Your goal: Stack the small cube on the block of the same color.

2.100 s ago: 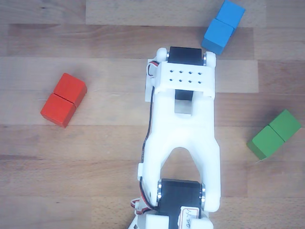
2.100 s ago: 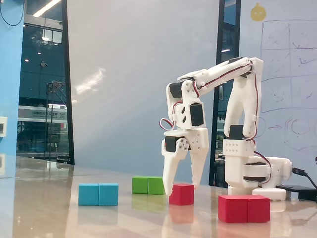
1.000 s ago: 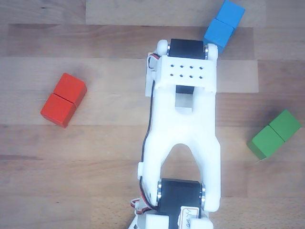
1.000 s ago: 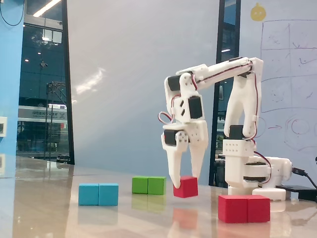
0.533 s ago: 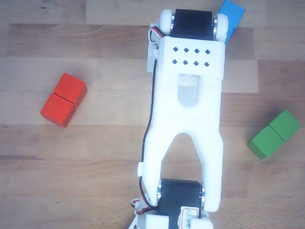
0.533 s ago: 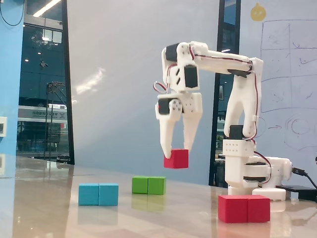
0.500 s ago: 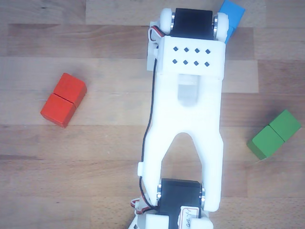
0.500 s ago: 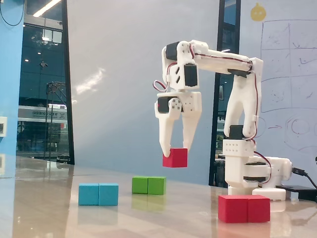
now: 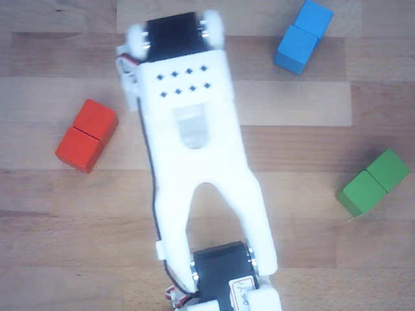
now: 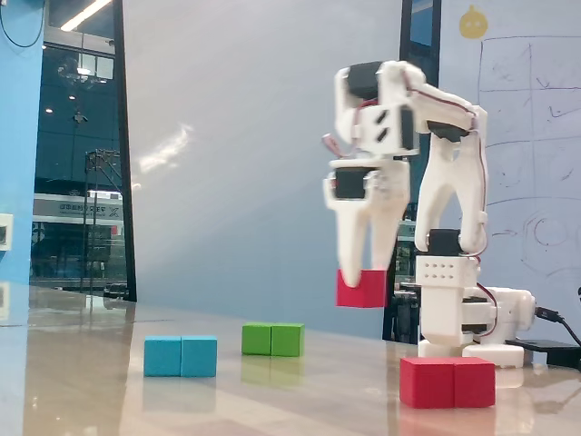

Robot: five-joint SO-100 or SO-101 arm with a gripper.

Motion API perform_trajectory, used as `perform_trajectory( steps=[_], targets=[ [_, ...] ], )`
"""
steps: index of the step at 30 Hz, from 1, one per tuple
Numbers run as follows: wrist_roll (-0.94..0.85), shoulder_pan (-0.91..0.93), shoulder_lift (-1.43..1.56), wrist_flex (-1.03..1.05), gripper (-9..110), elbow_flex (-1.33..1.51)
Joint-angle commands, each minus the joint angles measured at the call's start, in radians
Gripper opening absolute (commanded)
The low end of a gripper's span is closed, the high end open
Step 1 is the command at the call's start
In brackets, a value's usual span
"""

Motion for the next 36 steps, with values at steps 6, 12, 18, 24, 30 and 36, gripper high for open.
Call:
perform_trajectory(
  steps=[6,12,18,24,30,36],
  targets=[
    [-0.009,-0.235,0.026,0.035,7,-0.258],
    [-0.009,-0.351,0.014,0.032,7,-0.268],
    [-0.011,-0.434,0.008,0.029,7,-0.268],
    [-0.011,-0.449,-0.011,0.003,7,-0.268],
    [-0.011,-0.448,-0.094,-0.038,7,-0.268],
    [-0.011,-0.425,-0.144,-0.083,7,-0.268]
  ],
)
